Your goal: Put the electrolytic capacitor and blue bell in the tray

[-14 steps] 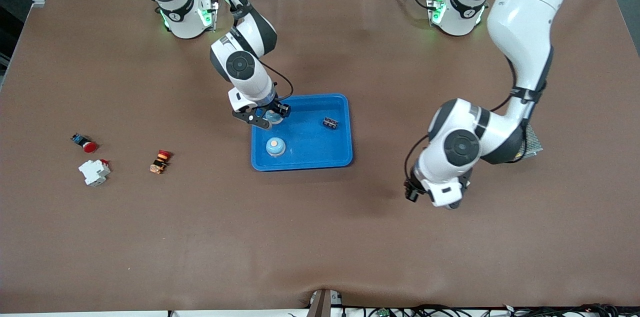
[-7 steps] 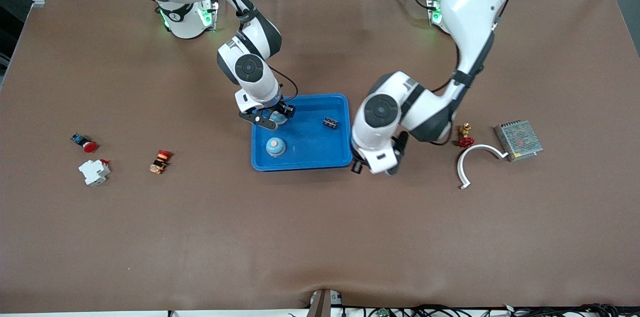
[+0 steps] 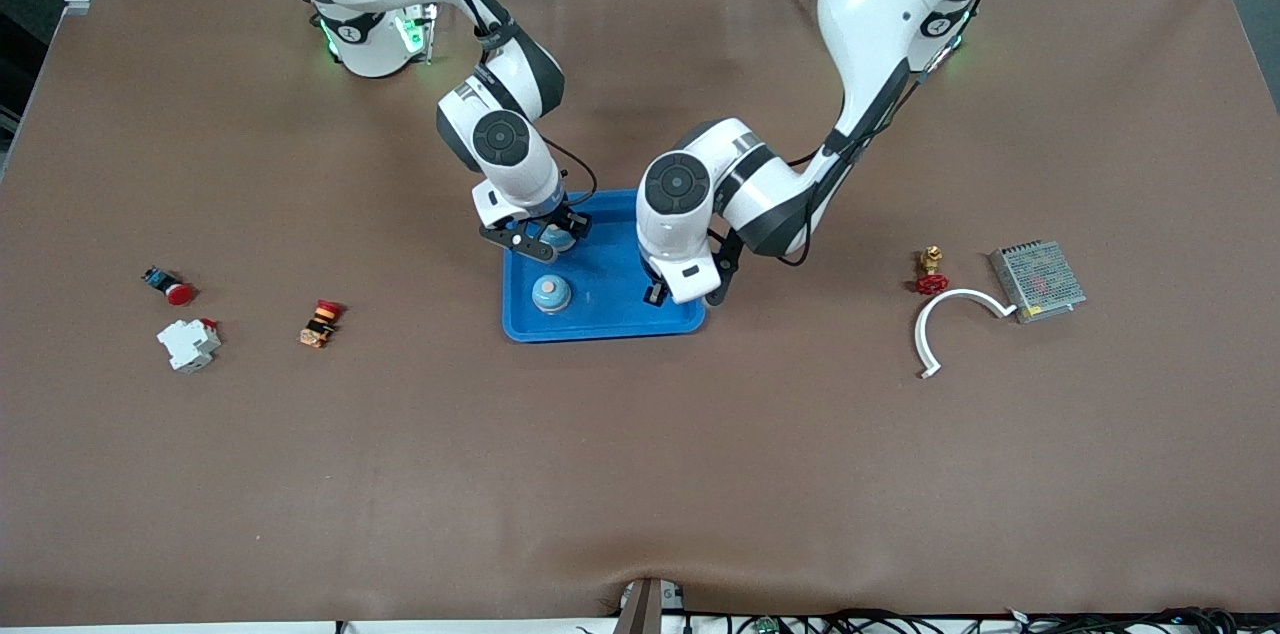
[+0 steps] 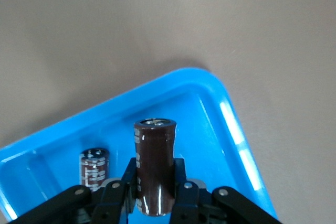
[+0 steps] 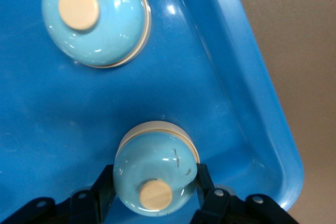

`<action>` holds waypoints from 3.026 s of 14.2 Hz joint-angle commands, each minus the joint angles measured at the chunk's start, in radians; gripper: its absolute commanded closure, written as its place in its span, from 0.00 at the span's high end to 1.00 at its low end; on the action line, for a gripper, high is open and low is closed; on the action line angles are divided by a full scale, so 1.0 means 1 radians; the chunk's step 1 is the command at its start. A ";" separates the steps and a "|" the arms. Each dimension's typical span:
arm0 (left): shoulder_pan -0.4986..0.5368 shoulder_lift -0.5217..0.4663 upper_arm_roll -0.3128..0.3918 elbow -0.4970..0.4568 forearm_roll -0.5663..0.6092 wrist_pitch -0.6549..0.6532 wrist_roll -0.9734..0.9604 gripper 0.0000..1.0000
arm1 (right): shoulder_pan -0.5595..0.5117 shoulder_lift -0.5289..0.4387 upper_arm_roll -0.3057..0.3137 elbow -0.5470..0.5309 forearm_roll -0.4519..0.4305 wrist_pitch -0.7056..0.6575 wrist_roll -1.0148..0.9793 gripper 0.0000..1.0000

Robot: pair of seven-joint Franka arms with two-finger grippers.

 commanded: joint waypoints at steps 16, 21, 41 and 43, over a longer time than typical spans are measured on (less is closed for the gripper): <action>0.147 -0.140 0.005 0.014 -0.020 -0.053 0.405 1.00 | 0.025 -0.013 -0.031 0.208 -0.038 -0.336 0.073 1.00; 0.250 -0.292 0.008 0.014 -0.014 -0.263 0.732 1.00 | -0.053 -0.018 -0.031 0.311 -0.038 -0.448 -0.037 1.00; 0.498 -0.702 0.060 0.007 -0.049 -0.690 1.613 1.00 | -0.697 -0.214 -0.034 0.449 -0.042 -0.730 -1.004 1.00; 0.495 -0.712 0.091 0.007 -0.080 -0.721 1.673 1.00 | -0.744 -0.226 -0.032 0.452 -0.042 -0.730 -1.047 1.00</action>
